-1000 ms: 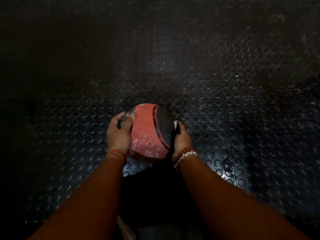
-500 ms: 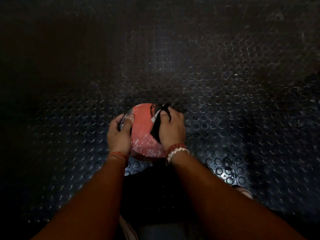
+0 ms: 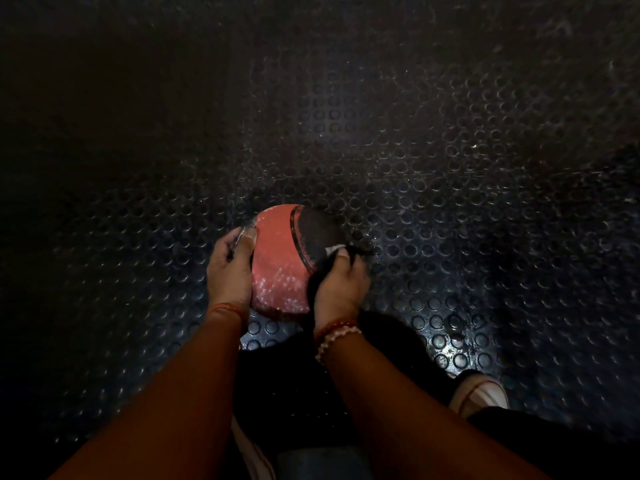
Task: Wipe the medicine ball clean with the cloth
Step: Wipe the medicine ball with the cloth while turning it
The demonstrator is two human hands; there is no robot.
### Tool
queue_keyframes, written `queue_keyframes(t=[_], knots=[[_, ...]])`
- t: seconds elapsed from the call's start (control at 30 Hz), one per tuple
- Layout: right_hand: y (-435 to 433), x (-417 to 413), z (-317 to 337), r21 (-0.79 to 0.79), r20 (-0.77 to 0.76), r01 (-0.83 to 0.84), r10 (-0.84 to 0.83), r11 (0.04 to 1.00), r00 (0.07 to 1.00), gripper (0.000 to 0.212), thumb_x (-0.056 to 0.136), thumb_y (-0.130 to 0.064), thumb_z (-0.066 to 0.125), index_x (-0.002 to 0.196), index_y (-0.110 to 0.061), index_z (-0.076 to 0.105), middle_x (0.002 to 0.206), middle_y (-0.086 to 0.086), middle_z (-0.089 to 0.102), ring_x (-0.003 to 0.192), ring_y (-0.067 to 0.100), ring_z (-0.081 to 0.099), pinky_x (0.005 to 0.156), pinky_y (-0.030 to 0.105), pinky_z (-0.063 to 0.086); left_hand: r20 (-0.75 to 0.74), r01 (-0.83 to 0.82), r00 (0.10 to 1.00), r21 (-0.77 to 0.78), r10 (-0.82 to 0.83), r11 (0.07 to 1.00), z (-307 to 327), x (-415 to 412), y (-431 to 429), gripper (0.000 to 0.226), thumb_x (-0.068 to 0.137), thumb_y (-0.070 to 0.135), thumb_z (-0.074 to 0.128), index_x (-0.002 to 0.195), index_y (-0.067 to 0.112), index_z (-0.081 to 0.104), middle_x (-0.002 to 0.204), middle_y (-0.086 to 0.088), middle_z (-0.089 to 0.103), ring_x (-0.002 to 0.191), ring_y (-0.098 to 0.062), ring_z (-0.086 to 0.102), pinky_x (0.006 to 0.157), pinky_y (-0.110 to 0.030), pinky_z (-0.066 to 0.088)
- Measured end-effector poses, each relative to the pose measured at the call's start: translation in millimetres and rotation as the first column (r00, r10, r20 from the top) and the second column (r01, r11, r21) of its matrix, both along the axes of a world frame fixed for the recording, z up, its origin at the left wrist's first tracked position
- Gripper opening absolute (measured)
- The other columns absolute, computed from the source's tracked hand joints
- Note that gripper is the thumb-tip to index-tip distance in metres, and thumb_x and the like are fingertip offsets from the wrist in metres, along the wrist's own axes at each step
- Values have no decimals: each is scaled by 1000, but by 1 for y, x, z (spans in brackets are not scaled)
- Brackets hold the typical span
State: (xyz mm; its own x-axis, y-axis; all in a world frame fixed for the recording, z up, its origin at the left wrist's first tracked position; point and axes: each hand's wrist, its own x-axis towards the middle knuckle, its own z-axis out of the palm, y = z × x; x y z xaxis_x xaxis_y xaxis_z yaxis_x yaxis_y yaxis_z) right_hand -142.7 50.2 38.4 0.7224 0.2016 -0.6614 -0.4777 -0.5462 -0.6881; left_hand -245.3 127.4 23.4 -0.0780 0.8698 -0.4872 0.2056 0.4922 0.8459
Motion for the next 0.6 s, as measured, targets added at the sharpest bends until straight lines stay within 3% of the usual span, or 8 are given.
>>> queue_keyframes(t=[0.1,0.17,0.23,0.33,0.43,0.53,0.6], knots=[[7,-5,16,-26,250,-240,238,971,939,54,96,-37,49,144,-15,41,151,10,31,138,28,31,116,39,24,11,-3,1000,2,3,1000,1,1,-1,36,89,43,66,118,22,66,115,4,69,103,-9,64,92,-28,51],[14,7,12,-44,282,-343,341,938,897,51,95,-41,47,142,-20,44,151,4,33,137,26,34,115,42,27,14,-1,1000,-2,1,1000,2,0,-1,36,89,43,66,119,22,65,114,4,69,103,-9,64,93,-28,51],[25,28,4,-31,183,-393,391,919,902,46,95,-41,46,136,-20,51,144,4,41,129,26,43,111,39,33,11,5,1000,-6,-5,1000,1,-1,-1,36,89,43,66,119,23,65,116,6,68,104,-8,62,94,-28,50],[30,50,1,126,-81,-275,286,953,955,32,94,-34,49,114,-16,66,129,11,59,120,29,54,108,41,39,9,18,1000,-7,-18,1000,-2,-4,0,33,89,43,65,118,25,66,117,7,67,107,-8,62,96,-30,49],[24,60,-12,77,-193,-251,262,965,946,35,99,-16,43,130,-7,56,137,14,54,125,30,51,108,36,38,13,22,1000,-11,-21,1000,-3,-4,1,31,90,43,65,116,27,66,116,8,67,107,-8,62,94,-29,49],[11,47,-13,59,-338,-17,36,998,940,29,98,-25,46,115,-13,67,125,9,60,116,26,57,105,43,44,22,19,1000,-9,-19,1000,-2,-2,3,31,90,41,65,117,25,67,111,11,67,102,-5,61,86,-24,48],[3,34,-14,22,-318,20,-12,1000,948,30,100,-16,42,123,-11,61,128,16,57,118,31,56,106,42,43,18,21,1000,0,-21,1000,0,0,4,31,91,40,64,117,23,67,108,14,66,99,-2,60,80,-21,46]])
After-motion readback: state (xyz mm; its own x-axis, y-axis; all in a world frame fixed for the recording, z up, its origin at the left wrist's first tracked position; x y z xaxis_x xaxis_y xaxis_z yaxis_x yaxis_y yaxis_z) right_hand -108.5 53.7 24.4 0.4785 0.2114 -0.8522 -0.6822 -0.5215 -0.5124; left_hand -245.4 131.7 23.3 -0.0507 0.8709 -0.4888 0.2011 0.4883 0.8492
